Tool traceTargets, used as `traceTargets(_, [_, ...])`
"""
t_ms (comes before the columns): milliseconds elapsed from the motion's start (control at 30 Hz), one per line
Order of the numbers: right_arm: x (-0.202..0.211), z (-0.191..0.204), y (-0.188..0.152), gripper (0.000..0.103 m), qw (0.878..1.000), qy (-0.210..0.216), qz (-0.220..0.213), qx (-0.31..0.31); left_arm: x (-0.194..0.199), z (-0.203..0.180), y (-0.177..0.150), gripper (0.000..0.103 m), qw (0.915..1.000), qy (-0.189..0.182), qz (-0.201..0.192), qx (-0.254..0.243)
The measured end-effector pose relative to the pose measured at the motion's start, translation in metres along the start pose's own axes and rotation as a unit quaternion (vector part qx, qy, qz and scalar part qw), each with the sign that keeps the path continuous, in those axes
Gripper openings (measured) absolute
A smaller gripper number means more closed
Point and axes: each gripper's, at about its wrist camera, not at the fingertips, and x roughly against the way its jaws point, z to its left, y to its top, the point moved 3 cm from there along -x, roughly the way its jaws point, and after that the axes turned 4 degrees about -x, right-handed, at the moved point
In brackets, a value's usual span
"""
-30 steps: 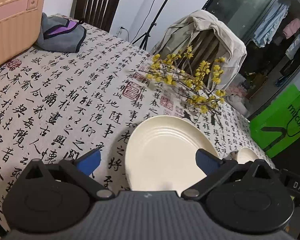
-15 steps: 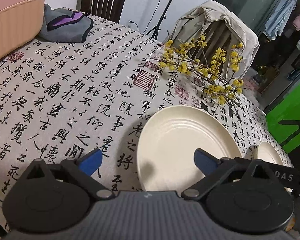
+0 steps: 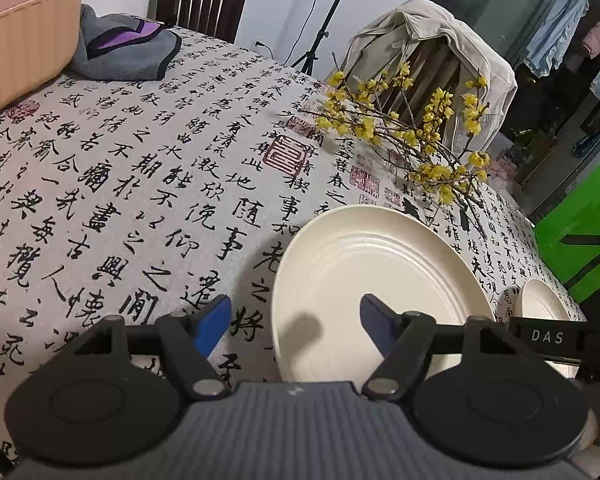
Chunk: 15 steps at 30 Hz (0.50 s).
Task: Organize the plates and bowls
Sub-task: 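Close the left gripper on a cream plate rim while the right gripper grips another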
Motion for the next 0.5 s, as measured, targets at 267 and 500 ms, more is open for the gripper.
traceTargets(267, [-0.0068,-0.0045,0.0008,0.022,1.0,0.004,0.006,-0.005,-0.0035,0.0002,-0.0002,0.049,1.0,-0.01,-0.001,-0.001])
traceTargets(500, [-0.0075,-0.002,-0.0017,0.016,1.0,0.01,0.001,0.002,-0.0068,0.0041,0.0004,0.024,0.9999,-0.016,-0.001,0.006])
